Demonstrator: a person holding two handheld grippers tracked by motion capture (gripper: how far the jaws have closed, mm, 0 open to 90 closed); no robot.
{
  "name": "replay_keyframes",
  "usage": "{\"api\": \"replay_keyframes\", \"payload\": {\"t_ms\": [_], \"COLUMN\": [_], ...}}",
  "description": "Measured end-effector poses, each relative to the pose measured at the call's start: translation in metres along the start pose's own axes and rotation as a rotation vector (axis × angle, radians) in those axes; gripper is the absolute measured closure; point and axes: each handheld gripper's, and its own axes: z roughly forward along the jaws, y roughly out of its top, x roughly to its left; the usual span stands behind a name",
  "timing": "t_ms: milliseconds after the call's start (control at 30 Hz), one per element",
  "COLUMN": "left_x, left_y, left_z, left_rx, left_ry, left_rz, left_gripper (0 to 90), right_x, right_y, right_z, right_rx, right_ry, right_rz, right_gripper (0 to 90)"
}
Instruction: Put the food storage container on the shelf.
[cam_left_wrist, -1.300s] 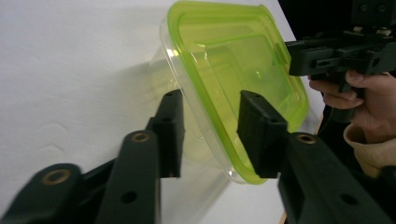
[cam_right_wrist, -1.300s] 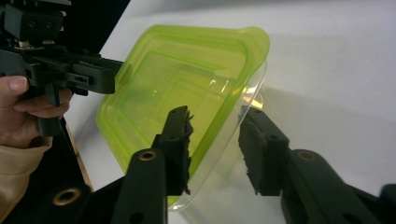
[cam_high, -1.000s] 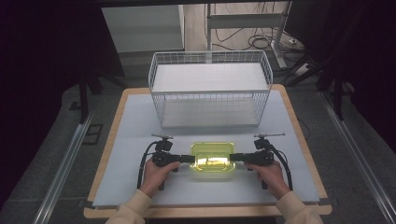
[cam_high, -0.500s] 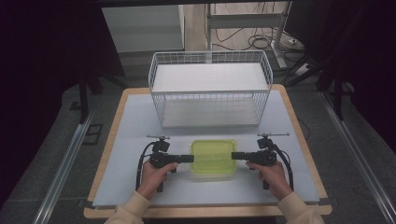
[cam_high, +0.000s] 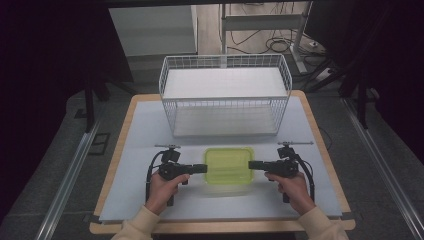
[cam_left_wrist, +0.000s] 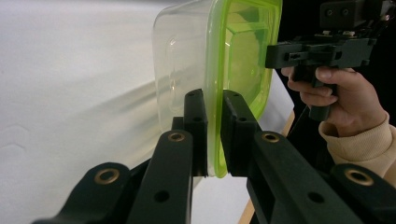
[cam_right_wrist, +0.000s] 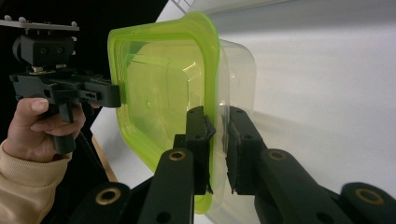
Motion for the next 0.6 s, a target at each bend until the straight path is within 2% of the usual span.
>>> {"api": "replay_keyframes", "payload": {"t_ms": [233,600], "left_x": [-0.004,-0.013], "left_y": [0.002,0.01], "left_z": [-0.003,-0.012], "left_rx": [-0.009,-0.022], "left_ry": [-0.001,0.004], "left_rz": [0.011,0.037], "left_gripper": [81.9,81.9], "right_x": [0.007,0.016], "right_y": [0.002,0.008], "right_z": [-0.004,-0.008], "right_rx": [-0.02,-0.041], "right_ry": [-0.011,-0.004], "right_rz": [-0.033,-0.051], "right_gripper": [80.4,80.4]}}
